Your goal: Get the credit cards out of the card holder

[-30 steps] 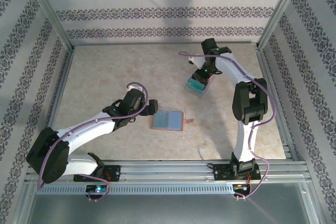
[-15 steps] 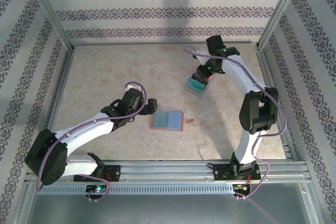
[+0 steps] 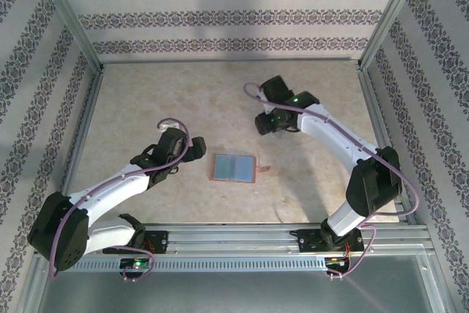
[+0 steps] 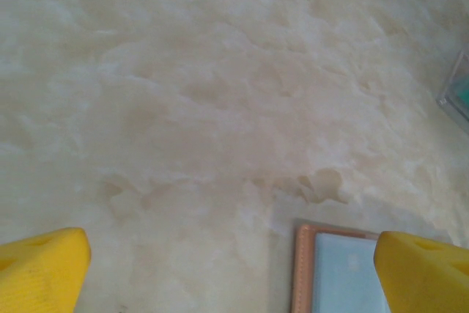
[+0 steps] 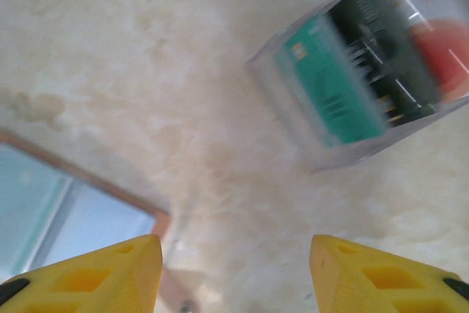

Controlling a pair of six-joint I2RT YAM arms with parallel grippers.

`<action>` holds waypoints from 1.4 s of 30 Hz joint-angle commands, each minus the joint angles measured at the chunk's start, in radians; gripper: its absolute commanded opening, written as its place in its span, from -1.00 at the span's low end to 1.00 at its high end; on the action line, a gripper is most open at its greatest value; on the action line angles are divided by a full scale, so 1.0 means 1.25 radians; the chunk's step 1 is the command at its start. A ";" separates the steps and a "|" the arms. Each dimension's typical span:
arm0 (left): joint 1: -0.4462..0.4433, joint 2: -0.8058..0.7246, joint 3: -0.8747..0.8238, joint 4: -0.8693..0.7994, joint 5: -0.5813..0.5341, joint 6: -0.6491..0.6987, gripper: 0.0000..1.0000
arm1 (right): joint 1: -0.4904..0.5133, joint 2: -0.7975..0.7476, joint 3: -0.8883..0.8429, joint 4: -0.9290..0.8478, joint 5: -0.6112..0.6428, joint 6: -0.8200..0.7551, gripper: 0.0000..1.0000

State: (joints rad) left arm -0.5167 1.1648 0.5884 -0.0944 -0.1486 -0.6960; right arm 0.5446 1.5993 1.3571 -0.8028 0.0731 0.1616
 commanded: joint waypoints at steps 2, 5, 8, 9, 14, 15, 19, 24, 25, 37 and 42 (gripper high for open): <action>0.048 -0.041 -0.042 0.036 -0.020 -0.067 0.99 | 0.113 0.000 -0.047 0.006 0.069 0.192 0.14; 0.069 -0.058 -0.062 0.037 -0.019 -0.086 0.99 | 0.191 0.032 -0.045 0.005 0.100 0.246 0.13; 0.079 -0.064 -0.071 0.040 -0.018 -0.094 0.99 | 0.229 0.057 -0.036 0.005 0.109 0.268 0.13; 0.084 -0.068 -0.075 0.041 -0.017 -0.096 0.99 | 0.249 0.071 -0.028 0.003 0.116 0.279 0.13; 0.136 -0.131 -0.130 0.045 -0.018 -0.121 0.99 | 0.372 0.224 0.076 0.001 0.100 0.322 0.11; 0.138 -0.142 -0.133 0.038 -0.022 -0.120 0.99 | 0.379 0.243 0.091 -0.001 0.095 0.323 0.11; 0.147 -0.172 -0.142 0.024 -0.027 -0.112 0.99 | 0.395 0.296 0.128 0.005 0.074 0.324 0.12; 0.152 -0.180 -0.147 0.019 -0.023 -0.111 0.99 | 0.395 0.326 0.132 0.004 0.069 0.335 0.18; 0.154 -0.179 -0.148 0.021 -0.020 -0.111 0.99 | 0.395 0.330 0.130 0.003 0.073 0.336 0.19; 0.160 -0.179 -0.144 0.014 -0.015 -0.114 0.99 | 0.375 0.361 0.096 0.024 0.079 0.352 0.26; 0.164 -0.178 -0.143 0.011 -0.012 -0.110 0.99 | 0.368 0.375 0.089 0.026 0.078 0.352 0.24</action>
State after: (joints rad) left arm -0.3264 0.9489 0.4160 -0.0605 -0.1619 -0.8246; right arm 1.0157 2.0396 1.4834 -0.7650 0.1604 0.5812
